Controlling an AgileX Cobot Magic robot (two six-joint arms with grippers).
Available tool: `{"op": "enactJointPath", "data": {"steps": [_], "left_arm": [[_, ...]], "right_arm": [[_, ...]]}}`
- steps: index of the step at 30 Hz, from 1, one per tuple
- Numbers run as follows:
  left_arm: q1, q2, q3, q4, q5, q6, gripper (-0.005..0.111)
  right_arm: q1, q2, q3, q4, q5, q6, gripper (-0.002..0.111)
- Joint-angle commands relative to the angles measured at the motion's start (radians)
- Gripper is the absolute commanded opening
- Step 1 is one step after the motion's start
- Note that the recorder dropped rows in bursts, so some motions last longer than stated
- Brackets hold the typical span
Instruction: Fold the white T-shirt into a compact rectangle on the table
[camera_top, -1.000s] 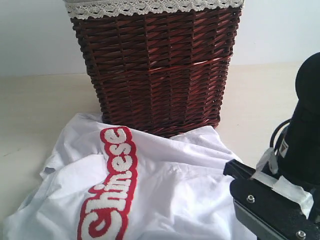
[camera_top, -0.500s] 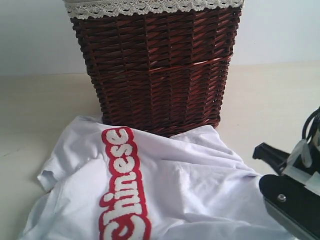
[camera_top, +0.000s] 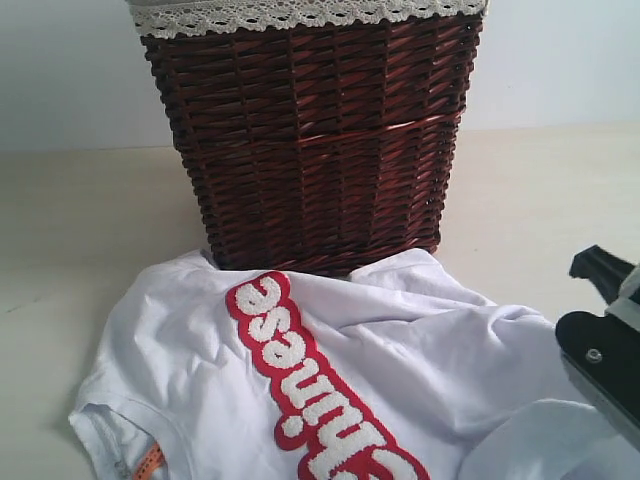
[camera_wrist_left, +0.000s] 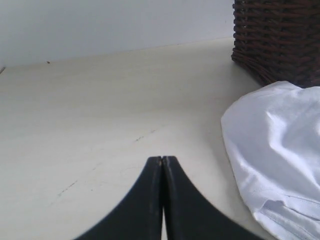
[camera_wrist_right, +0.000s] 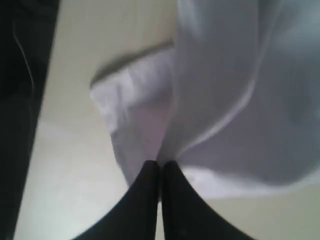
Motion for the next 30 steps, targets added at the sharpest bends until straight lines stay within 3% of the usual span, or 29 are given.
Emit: {"op": "enactJointPath", "data": {"steps": [1,3,6,10,16,19,24,30], "left_arm": [[-0.003,-0.005,-0.002,-0.006,-0.010,0.002,0.000],[-0.003,-0.005,-0.002,-0.006,-0.010,0.002,0.000],[-0.003,-0.005,-0.002,-0.006,-0.010,0.002,0.000],[-0.003,-0.005,-0.002,-0.006,-0.010,0.002,0.000],[-0.003,-0.005,-0.002,-0.006,-0.010,0.002,0.000],[-0.003,-0.005,-0.002,-0.006,-0.010,0.002,0.000],[-0.003,-0.005,-0.002,-0.006,-0.010,0.002,0.000],[-0.003,-0.005,-0.002,-0.006,-0.010,0.002,0.000]], "right_arm": [[-0.006,-0.005,0.004,0.313,0.006,-0.121,0.024],[-0.006,-0.005,0.004,0.381,0.006,-0.150,0.040],[-0.006,-0.005,0.004,0.408,-0.048,-0.134,0.055],[-0.006,-0.002,0.004,0.473,-0.226,-0.060,0.057],[0.003,0.232,-0.006,0.836,-0.434,-0.037,0.056],[0.042,0.403,-0.057,0.877,-0.439,0.143,0.044],[0.110,0.519,-0.154,0.879,-0.466,0.402,0.002],[0.219,0.668,-0.262,0.766,-0.537,0.613,0.000]]}}
